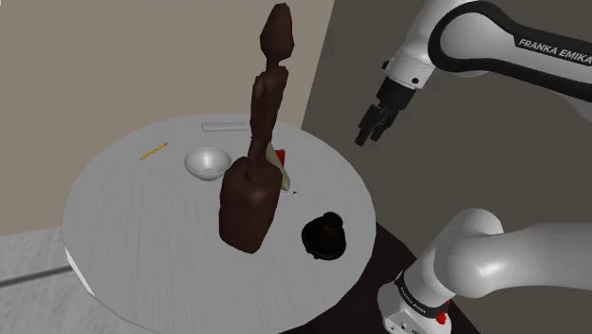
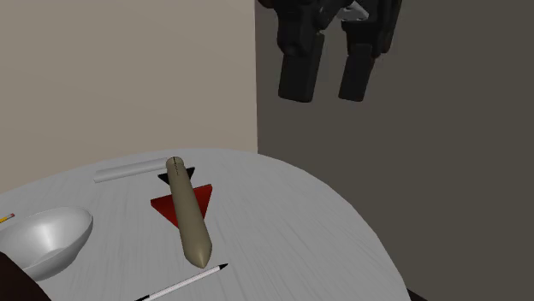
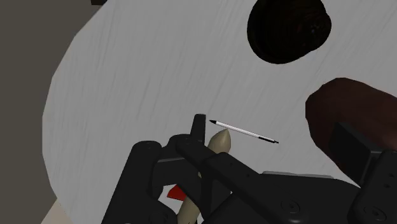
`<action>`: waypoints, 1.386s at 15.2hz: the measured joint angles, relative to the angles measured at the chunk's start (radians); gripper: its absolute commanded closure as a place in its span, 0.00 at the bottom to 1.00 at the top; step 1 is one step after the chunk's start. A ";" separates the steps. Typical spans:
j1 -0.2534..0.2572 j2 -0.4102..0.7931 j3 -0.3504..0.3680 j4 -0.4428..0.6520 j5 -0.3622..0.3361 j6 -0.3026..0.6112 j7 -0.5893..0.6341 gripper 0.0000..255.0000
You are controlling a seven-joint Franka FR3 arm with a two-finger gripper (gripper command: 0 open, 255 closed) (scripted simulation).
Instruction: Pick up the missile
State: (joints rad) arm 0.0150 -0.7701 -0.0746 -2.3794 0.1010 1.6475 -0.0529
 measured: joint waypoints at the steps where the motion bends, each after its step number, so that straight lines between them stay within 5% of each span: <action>1: 0.000 0.000 0.000 0.000 0.000 0.000 0.000 0.00; 14: -0.010 0.395 0.057 0.076 0.001 0.340 0.110 0.00; 21: -0.019 0.682 0.071 0.236 -0.020 0.478 0.180 0.00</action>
State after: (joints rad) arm -0.0035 -0.0879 -0.0039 -2.1434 0.0810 2.1257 0.1273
